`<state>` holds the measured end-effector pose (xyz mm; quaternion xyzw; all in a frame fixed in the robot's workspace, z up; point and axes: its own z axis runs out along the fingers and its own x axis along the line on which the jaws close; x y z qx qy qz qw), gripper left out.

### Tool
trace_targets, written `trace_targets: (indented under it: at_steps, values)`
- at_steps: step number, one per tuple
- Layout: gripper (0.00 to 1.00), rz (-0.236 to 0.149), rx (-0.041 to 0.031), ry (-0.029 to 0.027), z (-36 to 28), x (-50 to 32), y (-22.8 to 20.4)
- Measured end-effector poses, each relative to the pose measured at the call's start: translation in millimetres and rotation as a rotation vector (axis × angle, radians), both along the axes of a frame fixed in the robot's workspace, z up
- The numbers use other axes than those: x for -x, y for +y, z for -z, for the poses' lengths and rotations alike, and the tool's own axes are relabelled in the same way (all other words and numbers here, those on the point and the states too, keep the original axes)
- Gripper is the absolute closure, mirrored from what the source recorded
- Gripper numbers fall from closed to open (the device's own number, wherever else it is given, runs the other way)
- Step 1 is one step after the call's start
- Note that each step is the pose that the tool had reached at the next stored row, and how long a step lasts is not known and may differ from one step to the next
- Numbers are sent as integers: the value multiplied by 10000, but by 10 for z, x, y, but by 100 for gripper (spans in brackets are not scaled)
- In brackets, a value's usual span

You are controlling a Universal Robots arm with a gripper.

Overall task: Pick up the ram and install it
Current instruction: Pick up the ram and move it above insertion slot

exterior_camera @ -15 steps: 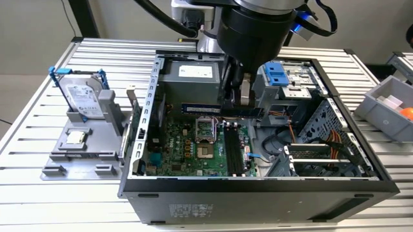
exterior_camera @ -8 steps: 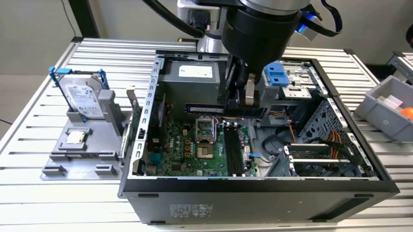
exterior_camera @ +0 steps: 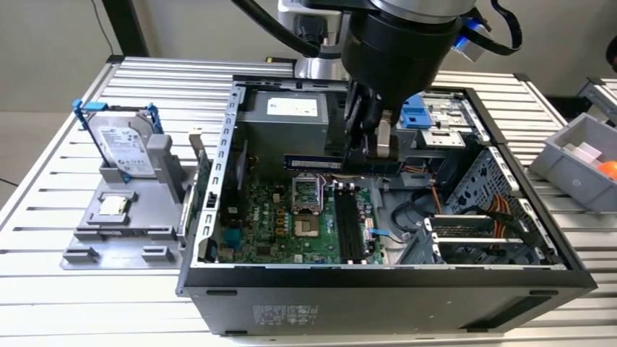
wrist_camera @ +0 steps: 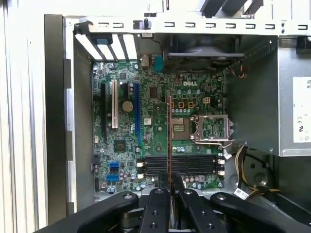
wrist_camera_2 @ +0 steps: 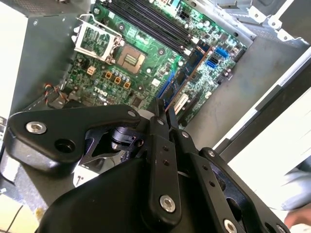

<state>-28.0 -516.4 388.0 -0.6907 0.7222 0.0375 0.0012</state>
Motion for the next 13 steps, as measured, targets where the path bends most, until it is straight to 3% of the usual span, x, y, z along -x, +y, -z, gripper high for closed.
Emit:
trace_targets:
  at_steps: [13]
  values:
    - [100,-1,0,1,0,-80,0]
